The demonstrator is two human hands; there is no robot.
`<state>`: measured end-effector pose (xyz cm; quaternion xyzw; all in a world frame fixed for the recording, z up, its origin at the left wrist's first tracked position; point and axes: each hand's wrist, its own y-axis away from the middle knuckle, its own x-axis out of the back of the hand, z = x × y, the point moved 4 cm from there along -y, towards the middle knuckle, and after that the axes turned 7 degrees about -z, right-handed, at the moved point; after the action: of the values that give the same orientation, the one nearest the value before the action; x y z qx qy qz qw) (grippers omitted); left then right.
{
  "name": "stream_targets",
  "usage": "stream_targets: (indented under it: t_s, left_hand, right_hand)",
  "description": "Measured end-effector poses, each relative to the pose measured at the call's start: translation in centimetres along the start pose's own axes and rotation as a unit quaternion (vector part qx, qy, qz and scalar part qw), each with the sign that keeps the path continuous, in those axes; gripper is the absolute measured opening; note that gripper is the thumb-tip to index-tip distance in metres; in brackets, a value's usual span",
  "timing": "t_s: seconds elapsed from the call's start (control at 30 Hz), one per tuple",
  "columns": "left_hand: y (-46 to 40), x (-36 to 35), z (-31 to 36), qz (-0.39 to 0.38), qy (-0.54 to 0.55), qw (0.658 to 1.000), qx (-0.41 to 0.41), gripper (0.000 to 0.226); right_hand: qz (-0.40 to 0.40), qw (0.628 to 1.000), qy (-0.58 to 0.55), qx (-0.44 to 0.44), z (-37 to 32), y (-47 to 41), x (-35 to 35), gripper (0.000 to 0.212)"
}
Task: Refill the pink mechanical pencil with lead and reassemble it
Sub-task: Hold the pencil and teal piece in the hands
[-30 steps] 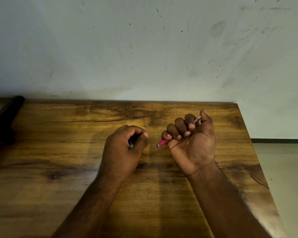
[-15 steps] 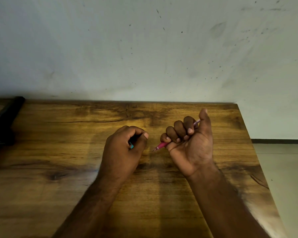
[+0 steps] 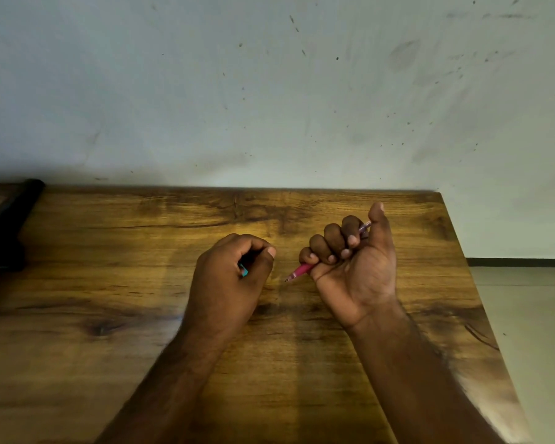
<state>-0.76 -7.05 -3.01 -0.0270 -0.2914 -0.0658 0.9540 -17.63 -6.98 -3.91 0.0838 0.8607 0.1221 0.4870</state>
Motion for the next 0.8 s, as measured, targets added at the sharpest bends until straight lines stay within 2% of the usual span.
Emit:
stream_targets:
  t_s: [0.8]
  left_hand:
    - [-0.01,0.05,-0.03,-0.006,-0.004,1.000,-0.005,0.007]
  right_hand:
    - [0.009,1.000,0.005,0.016,-0.13,0.00,-0.07,0.060]
